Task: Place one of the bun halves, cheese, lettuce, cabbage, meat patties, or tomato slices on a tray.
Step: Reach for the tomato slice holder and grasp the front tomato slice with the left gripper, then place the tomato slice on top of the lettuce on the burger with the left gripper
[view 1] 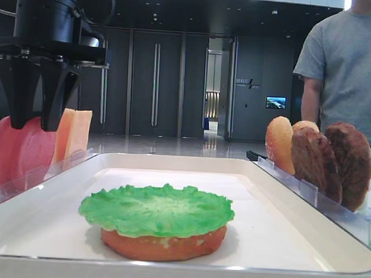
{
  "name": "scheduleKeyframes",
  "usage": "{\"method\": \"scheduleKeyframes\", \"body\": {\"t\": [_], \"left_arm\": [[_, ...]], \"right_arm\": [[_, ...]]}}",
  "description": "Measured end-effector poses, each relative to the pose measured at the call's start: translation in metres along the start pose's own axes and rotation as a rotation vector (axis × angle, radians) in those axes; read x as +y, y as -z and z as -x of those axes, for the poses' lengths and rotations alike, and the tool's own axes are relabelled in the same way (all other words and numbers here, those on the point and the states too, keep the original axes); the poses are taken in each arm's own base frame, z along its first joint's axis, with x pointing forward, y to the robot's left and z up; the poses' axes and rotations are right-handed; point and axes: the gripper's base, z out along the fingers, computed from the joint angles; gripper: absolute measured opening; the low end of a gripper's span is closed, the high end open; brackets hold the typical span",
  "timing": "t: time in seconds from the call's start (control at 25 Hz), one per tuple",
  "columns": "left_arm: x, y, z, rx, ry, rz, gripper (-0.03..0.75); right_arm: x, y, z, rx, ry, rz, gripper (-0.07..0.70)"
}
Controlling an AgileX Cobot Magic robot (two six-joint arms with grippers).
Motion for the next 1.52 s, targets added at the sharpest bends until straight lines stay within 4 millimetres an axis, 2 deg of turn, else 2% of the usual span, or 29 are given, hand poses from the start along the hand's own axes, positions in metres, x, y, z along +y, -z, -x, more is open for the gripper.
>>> {"method": "scheduleKeyframes", "body": {"t": [0.12,0.24,0.28,0.4,1.04,1.52], "left_arm": [[0.0,0.0,0.0,-0.001,-0.001,0.003,0.242],[0.0,0.0,0.0,-0.002,-0.003,0.004,0.17],[0.0,0.0,0.0,-0.002,-0.006,0.004,0.116],[0.001,0.0,0.0,-0.002,-0.013,0.007,0.062],[0.001,0.0,0.0,0.003,-0.02,0.01,0.062],[0.0,0.013,-0.004,-0.015,-0.009,-0.033,0.062]], "right_arm": [[0.0,0.0,0.0,0.0,0.0,0.0,0.342],[0.0,0.0,0.0,0.0,0.0,0.0,0.342],[0.0,0.0,0.0,0.0,0.0,0.0,0.342],[0.0,0.0,0.0,0.0,0.0,0.0,0.342],[0.0,0.0,0.0,0.0,0.0,0.0,0.342],[0.0,0.0,0.0,0.0,0.0,0.0,0.342]]}}
